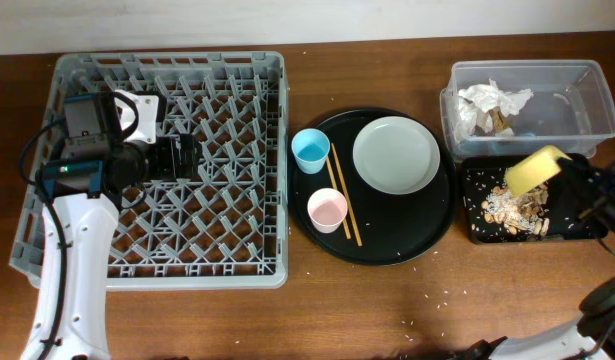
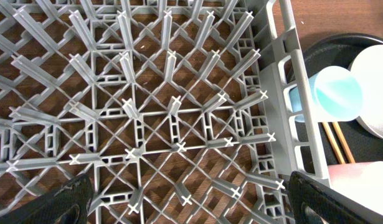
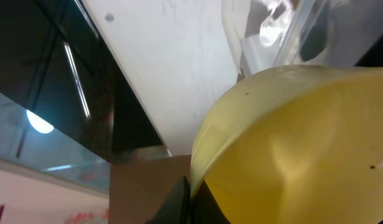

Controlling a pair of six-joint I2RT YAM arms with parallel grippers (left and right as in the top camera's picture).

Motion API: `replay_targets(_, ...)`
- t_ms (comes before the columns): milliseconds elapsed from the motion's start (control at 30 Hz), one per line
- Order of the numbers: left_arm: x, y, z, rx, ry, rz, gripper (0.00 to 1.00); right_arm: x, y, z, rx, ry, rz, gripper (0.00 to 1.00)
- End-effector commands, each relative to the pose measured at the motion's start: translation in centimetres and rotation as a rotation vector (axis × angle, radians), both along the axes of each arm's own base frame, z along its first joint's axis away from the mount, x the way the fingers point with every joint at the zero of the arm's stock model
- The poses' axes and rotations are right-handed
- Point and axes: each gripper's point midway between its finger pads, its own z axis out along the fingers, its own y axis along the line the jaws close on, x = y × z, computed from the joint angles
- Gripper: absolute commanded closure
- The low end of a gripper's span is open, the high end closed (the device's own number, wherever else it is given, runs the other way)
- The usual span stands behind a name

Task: Sort waste into correct bins and load items into the dishwasher rack
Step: 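Tip yellow bowl over black tray with right gripper, dumping shells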

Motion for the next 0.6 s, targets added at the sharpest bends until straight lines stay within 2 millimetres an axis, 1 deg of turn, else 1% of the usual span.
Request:
replay_targets(0, 0.2, 0.0, 0.3, -0.009, -0.006, 0.0, 0.01, -0.5, -0.6, 0.3, 0.044, -0.016, -0.017, 0.96)
replay_targets(200, 0.2, 0.0, 0.3, -0.01, -0.006, -0.001, 0.01, -0.4, 0.6, 0.3, -0.001, -0.045, 0.009, 0.96)
replay_targets(267, 0.2, 0.0, 0.3, -0.009, -0.006, -0.001, 0.01, -0.5, 0.4, -0.4, -0.022, -0.012, 0.001, 0.96)
replay_targets(333, 0.2, 0.0, 0.3, -0.009, -0.006, -0.001, 0.01, -0.7, 0.6, -0.1, 0.016, -0.007, 0.001, 0.96)
replay_targets(367, 0.2, 0.0, 0.3, -0.01, -0.006, -0.001, 0.01, -0.8, 0.7, 0.2, 0.017, -0.035, 0.003, 0.96)
replay_targets(433, 0.2, 0.0, 0.3, -0.009, -0.006, -0.001, 0.01, -0.8, 0.6, -0.1, -0.003, -0.022, 0.0, 0.96)
replay_targets(567, 0.2, 0.0, 0.3, -0.01, -0.006, -0.001, 0.01, -0.9, 0.6, 0.2, 0.021, -0.03, -0.002, 0.96)
